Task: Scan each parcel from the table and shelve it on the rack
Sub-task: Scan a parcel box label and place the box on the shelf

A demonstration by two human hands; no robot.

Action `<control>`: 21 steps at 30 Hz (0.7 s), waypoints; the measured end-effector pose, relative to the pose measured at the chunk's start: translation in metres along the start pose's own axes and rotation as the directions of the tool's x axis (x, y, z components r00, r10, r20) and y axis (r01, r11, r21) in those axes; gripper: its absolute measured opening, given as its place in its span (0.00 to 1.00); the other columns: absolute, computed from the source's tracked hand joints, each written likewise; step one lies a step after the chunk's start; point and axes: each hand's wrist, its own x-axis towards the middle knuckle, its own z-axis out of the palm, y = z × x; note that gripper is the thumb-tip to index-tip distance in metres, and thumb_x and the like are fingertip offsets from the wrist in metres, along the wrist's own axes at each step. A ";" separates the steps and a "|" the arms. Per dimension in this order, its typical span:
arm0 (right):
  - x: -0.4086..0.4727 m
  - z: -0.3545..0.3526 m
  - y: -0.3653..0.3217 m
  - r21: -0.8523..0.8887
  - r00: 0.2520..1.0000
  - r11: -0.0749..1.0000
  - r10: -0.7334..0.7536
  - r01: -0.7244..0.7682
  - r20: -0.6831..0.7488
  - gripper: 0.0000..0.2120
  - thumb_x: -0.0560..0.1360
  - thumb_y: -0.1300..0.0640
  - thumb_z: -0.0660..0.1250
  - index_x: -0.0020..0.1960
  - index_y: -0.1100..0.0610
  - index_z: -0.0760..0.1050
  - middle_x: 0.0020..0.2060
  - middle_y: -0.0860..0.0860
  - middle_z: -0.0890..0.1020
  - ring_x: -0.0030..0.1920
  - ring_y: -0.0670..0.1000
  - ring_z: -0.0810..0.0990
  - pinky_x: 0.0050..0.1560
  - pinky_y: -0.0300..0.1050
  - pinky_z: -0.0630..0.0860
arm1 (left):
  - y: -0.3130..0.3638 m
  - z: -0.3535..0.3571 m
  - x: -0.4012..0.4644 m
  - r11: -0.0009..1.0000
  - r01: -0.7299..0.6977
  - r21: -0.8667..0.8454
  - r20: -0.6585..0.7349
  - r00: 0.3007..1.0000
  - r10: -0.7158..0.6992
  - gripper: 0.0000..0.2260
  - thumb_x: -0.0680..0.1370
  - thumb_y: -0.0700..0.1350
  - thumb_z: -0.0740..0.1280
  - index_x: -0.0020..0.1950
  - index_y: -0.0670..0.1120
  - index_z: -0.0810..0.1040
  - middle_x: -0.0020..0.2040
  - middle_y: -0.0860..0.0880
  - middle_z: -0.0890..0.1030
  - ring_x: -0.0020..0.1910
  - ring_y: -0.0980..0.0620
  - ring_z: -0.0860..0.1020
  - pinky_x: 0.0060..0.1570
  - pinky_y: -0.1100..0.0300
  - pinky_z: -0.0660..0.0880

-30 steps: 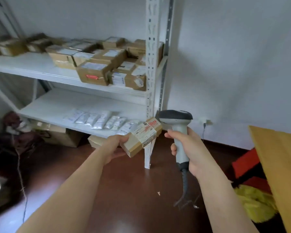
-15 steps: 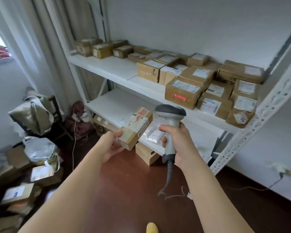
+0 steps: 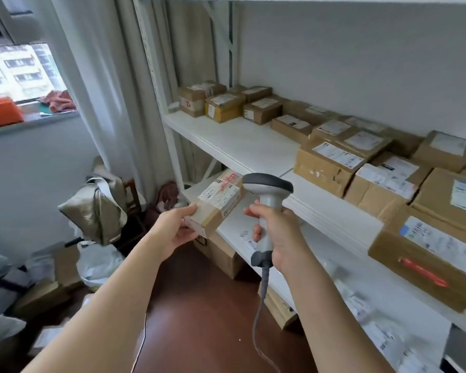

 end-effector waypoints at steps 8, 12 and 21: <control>0.129 0.077 -0.009 -0.018 0.994 0.999 -0.037 0.035 -0.100 0.08 0.72 0.65 0.70 0.48 0.56 0.77 0.42 0.54 0.82 0.22 0.46 0.68 0.24 0.37 0.67 | 0.074 -0.019 0.165 0.988 0.017 0.154 0.056 0.998 -0.026 0.16 0.75 0.47 0.73 0.59 0.40 0.78 0.49 0.42 0.80 0.37 0.48 0.81 0.43 0.56 0.81; 0.178 0.104 -0.022 -0.008 0.971 0.999 -0.036 0.035 -0.234 0.10 0.72 0.64 0.71 0.53 0.58 0.77 0.42 0.55 0.81 0.21 0.46 0.69 0.25 0.38 0.67 | 0.122 -0.010 0.225 0.957 0.029 0.287 0.159 0.984 -0.078 0.12 0.76 0.48 0.71 0.55 0.41 0.78 0.45 0.44 0.80 0.40 0.47 0.80 0.47 0.54 0.80; 0.237 0.101 -0.045 0.024 0.859 0.996 -0.062 0.086 -0.508 0.09 0.74 0.67 0.67 0.53 0.59 0.77 0.34 0.52 0.77 0.24 0.47 0.70 0.25 0.39 0.68 | 0.162 0.067 0.300 0.881 -0.098 0.463 0.495 0.853 -0.165 0.10 0.80 0.42 0.65 0.58 0.39 0.81 0.51 0.43 0.82 0.43 0.47 0.81 0.42 0.59 0.82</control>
